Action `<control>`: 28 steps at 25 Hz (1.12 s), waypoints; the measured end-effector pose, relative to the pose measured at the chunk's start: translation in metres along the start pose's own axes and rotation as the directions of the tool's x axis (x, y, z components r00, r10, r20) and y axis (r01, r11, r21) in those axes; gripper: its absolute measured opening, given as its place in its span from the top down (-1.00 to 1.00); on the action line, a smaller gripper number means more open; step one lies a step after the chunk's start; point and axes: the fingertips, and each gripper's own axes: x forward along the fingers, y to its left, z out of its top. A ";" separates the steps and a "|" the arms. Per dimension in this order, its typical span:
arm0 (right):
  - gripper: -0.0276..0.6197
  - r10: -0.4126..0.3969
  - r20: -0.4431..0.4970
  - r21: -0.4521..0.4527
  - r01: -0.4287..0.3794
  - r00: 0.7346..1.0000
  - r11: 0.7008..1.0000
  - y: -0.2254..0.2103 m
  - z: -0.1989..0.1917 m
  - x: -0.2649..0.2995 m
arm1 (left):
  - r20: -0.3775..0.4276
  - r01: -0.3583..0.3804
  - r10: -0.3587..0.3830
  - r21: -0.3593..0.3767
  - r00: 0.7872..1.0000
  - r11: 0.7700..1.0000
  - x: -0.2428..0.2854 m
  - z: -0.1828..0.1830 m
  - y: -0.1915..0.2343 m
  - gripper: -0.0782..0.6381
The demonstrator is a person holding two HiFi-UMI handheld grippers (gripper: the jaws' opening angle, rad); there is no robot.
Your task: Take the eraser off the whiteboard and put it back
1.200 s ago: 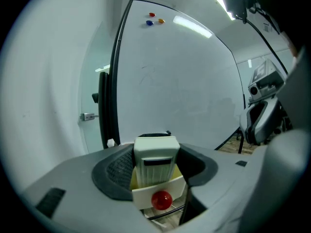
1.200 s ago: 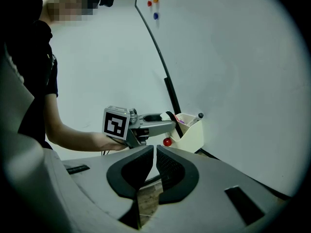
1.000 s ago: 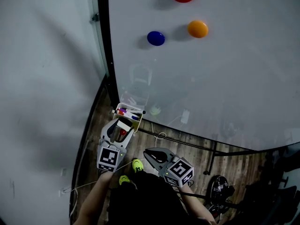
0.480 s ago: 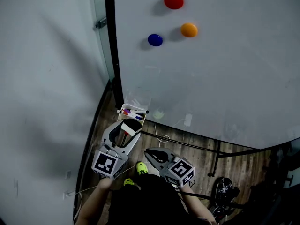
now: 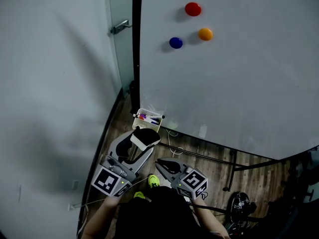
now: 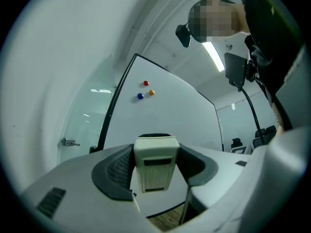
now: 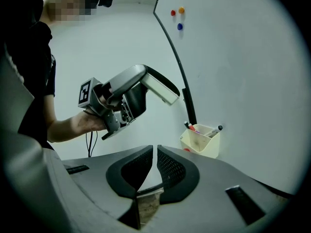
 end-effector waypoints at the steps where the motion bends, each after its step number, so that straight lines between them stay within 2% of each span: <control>1: 0.81 0.003 0.001 -0.003 -0.003 1.000 1.000 0.004 0.001 0.000 | 0.015 0.007 -0.007 -0.008 1.000 1.000 -0.004 0.007 -0.003 -0.02; 5: 0.81 0.001 0.006 -0.010 -0.001 1.000 1.000 0.017 0.000 -0.002 | 0.054 0.021 -0.020 -0.018 0.998 1.000 -0.018 0.024 -0.012 -0.02; 10: 0.81 -0.004 0.014 -0.015 0.004 1.000 1.000 0.034 -0.001 -0.005 | 0.083 0.026 -0.026 0.003 0.996 1.000 -0.038 0.038 -0.023 -0.02; 15: 0.81 -0.012 0.023 -0.025 0.013 1.000 1.000 0.048 -0.002 -0.006 | 0.096 0.017 -0.022 0.053 0.995 0.998 -0.056 0.051 -0.030 -0.01; 28: 0.81 -0.035 0.046 -0.043 0.037 0.998 0.998 0.082 -0.004 -0.009 | 0.097 -0.002 -0.005 0.076 0.995 0.997 -0.097 0.061 -0.037 -0.01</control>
